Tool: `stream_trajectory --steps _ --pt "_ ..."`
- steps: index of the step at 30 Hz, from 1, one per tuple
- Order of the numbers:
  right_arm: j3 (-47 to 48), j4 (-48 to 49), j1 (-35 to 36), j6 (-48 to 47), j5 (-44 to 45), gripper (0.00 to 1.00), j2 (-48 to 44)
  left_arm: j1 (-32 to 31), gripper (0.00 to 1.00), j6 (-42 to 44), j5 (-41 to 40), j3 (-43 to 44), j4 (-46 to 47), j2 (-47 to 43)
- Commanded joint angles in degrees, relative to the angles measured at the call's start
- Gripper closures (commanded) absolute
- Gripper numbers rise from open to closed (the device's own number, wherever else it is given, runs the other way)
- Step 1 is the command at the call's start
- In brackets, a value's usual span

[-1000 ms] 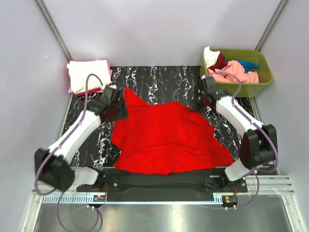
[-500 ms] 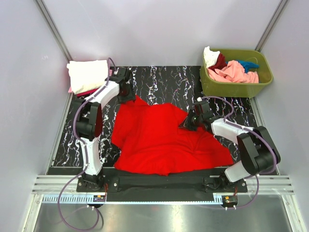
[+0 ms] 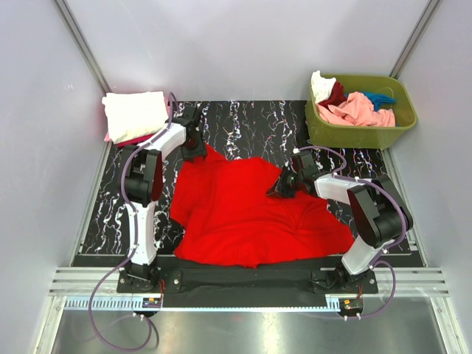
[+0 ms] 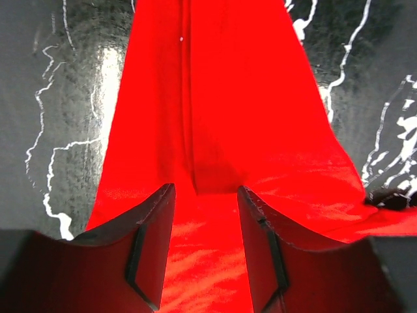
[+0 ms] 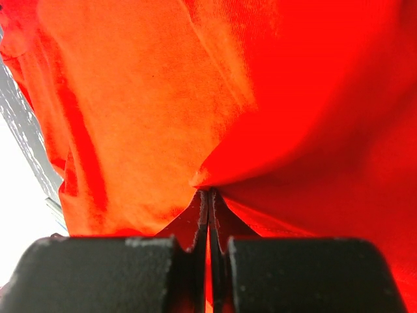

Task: Fold and stack the t-shirts
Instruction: Flatten the tshirt out

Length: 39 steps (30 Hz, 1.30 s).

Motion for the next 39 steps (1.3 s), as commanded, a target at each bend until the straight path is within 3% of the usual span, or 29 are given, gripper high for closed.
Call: stream_trajectory --steps 1,7,14,19,25,27,32,39 --pt "1.9 2.8 -0.5 -0.7 -2.1 1.0 0.2 0.2 0.52 -0.5 0.7 1.0 2.0 0.0" --pt "1.8 3.1 -0.7 -0.8 -2.3 1.0 0.4 0.2 0.55 -0.5 1.0 2.9 2.1 1.8" --pt "1.8 3.2 -0.7 -0.7 -2.7 1.0 0.4 0.2 0.66 -0.3 1.7 5.3 1.6 3.5" --pt "1.7 3.2 -0.8 -0.8 -2.8 1.0 0.4 0.2 0.86 -0.4 1.8 7.0 0.9 4.1" --pt "1.8 3.2 -0.8 -0.9 -2.8 1.0 0.5 0.2 1.0 -0.3 1.2 9.6 -0.7 2.1" --pt "1.7 3.3 -1.0 -0.9 -2.9 1.0 0.5 0.2 1.0 -0.1 1.1 10.3 -1.9 1.0" --pt "1.7 3.4 -1.0 -0.8 -3.0 1.0 0.5 0.4 0.84 1.0 1.3 11.9 -4.0 -0.3" --pt "1.7 3.5 -1.0 -0.7 -3.2 1.0 0.5 0.9 0.81 1.7 2.6 12.7 -4.6 2.4"
